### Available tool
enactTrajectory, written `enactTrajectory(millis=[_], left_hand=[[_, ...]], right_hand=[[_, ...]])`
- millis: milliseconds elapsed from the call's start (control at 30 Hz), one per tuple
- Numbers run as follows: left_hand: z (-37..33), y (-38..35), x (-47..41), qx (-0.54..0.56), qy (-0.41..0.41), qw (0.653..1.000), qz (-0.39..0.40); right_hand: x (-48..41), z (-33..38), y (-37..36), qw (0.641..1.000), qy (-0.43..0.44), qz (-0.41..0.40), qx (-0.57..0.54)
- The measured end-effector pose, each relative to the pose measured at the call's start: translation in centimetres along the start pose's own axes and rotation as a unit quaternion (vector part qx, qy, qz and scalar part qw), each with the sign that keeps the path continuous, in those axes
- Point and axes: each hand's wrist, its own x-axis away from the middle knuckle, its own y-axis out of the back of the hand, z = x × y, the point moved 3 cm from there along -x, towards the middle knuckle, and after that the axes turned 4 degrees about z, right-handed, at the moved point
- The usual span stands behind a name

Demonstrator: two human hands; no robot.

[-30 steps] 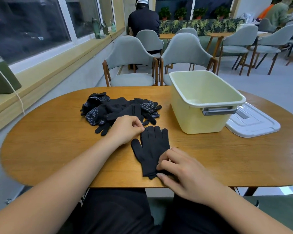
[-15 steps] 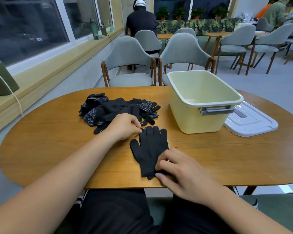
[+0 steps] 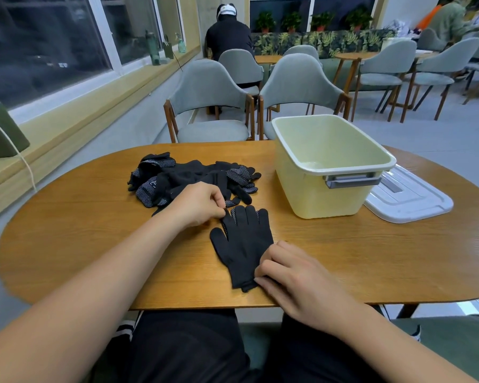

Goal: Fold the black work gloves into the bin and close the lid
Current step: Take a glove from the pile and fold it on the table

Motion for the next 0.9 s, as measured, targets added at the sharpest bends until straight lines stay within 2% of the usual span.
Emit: enactTrajectory(millis=[167, 433, 733, 900], left_hand=[[-0.2, -0.1, -0.1, -0.009, -0.023, 1.0, -0.002], [-1.2, -0.3, 0.7, 0.005, -0.047, 0.999, -0.016], [-2.2, -2.3, 7.7, 0.066, -0.164, 0.984, -0.029], [-2.6, -3.6, 11.9, 0.053, -0.252, 0.965, -0.042]], right_hand=[[-0.2, -0.5, -0.3, 1.0, -0.016, -0.019, -0.001], [0.2, -1.7, 0.5, 0.997, -0.039, 0.034, -0.057], [-0.1, -3.0, 0.9, 0.995, -0.021, 0.042, -0.093], [-0.4, -3.4, 0.8, 0.995, -0.01, 0.035, -0.09]])
